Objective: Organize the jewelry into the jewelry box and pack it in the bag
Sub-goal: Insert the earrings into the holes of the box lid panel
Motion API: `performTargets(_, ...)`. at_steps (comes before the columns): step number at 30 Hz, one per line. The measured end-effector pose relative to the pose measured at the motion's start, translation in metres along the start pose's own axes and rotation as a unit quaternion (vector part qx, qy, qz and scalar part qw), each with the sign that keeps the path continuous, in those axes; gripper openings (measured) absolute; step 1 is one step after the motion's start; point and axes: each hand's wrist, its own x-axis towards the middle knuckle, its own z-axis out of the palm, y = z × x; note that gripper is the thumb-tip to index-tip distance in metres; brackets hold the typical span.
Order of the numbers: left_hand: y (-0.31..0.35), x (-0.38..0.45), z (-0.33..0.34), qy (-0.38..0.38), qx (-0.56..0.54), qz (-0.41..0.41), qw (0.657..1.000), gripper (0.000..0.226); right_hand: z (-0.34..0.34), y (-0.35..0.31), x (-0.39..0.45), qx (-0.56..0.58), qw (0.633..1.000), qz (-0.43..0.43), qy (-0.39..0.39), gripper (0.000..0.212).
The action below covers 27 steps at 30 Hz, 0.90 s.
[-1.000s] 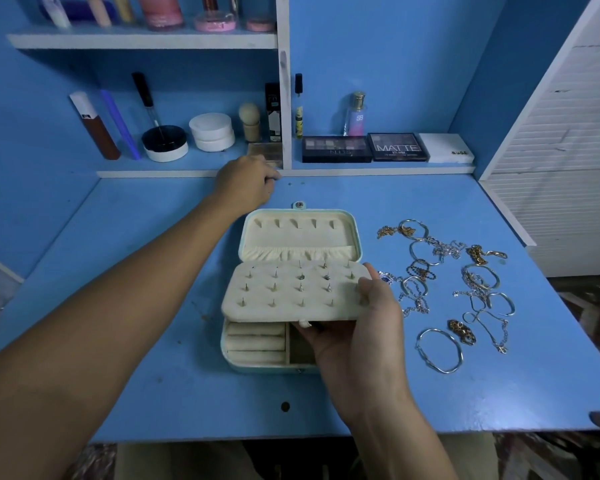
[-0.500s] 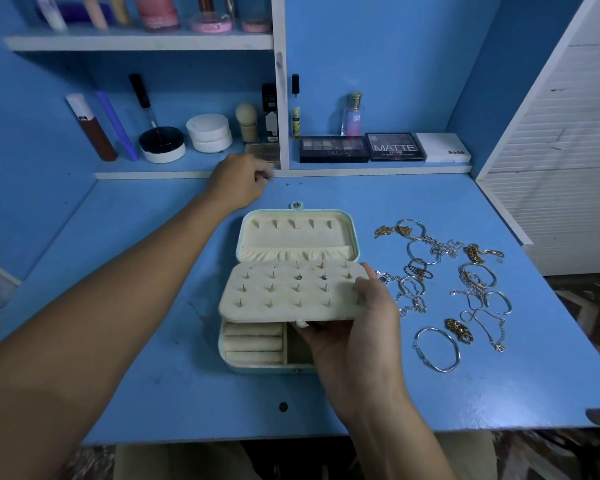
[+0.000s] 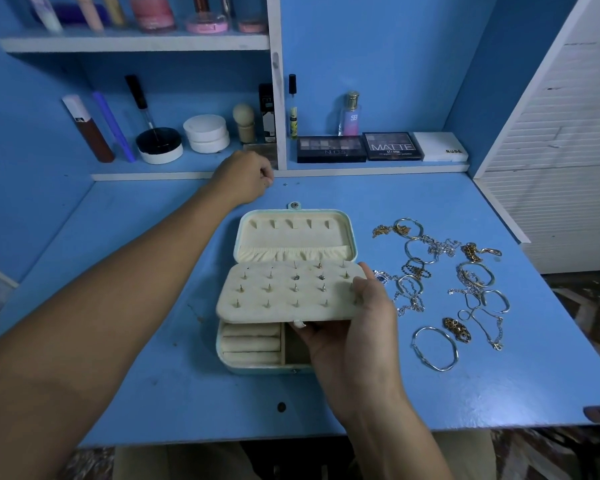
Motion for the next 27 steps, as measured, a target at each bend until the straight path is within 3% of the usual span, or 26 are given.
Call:
performTargets(11, 0.007, -0.002, -0.001, -0.041, 0.052, -0.007, 0.998, 0.015, 0.001, 0.0, 0.0, 0.002, 1.0, 0.0, 0.005, 0.036)
performTargets(18, 0.018, -0.013, -0.015, 0.05, -0.099, -0.033, 0.993, 0.006, 0.001, 0.0, -0.001, -0.005, 1.0, -0.003, 0.007, 0.036)
performTargets(27, 0.028, -0.058, -0.045, -0.015, -0.16, -0.004, 0.987, 0.012, 0.0, 0.001, 0.0, -0.004, 1.0, -0.003, -0.003, 0.039)
